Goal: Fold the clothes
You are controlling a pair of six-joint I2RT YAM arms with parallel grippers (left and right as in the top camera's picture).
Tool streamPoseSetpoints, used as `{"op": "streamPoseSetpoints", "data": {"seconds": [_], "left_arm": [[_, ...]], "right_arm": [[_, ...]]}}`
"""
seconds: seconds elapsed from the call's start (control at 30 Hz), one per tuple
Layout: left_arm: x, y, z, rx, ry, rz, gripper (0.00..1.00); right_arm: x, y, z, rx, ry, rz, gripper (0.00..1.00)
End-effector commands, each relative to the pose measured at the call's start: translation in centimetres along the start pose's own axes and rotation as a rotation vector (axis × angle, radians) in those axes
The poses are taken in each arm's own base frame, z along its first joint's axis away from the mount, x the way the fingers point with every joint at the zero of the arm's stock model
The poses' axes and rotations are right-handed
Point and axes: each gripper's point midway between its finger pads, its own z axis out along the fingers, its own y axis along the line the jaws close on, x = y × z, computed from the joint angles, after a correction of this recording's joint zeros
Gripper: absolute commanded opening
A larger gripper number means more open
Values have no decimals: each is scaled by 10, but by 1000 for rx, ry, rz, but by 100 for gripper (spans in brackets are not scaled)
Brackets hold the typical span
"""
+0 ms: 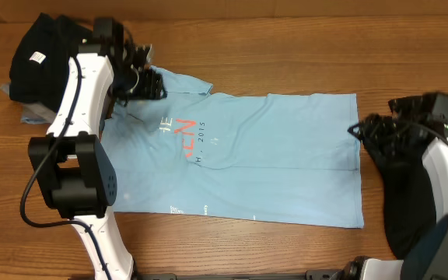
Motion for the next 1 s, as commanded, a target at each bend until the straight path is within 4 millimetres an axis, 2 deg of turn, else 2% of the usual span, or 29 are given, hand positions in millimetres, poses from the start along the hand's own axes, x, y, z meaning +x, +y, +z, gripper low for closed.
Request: {"op": "streamPoseSetpoints", "data": {"seconds": [0.0, 0.03, 0.1, 0.13, 0.23, 0.3, 0.43, 0.63, 0.73, 0.87, 0.97], "left_arm": [[-27, -38, -28, 90, -92, 100, 81], [-31, -43, -32, 89, -104, 115, 82], [-36, -46, -36, 63, -119, 135, 71], [-38, -46, -35, 44, -123, 143, 69], [-36, -46, -28, -15, -105, 157, 69], [-37, -46, -25, -49, -101, 170, 73], [-41, -62, -21, -47, -117, 206, 77], [-39, -76, -16, -40, -110, 234, 77], [-36, -76, -16, -40, -97, 226, 76], [-34, -75, -16, -39, -91, 221, 75], [-33, -74, -16, -39, -85, 218, 74]], "right_arm": [[-31, 17, 11, -33, -37, -19, 72], [-41, 18, 16, -39, -49, -27, 72], [-57, 18, 27, -48, -74, -45, 71], [-66, 18, 33, -54, -91, -54, 69], [-90, 13, 50, -47, -156, -82, 68], [-103, 8, 57, -31, -200, -97, 68], [-120, -2, 70, -2, -254, -110, 68], [-122, -13, 99, -2, -238, -95, 68], [-111, -13, 123, -1, -195, -106, 67], [-99, -7, 141, -2, -156, -127, 66], [-94, -4, 146, 15, -148, -141, 50]]}}
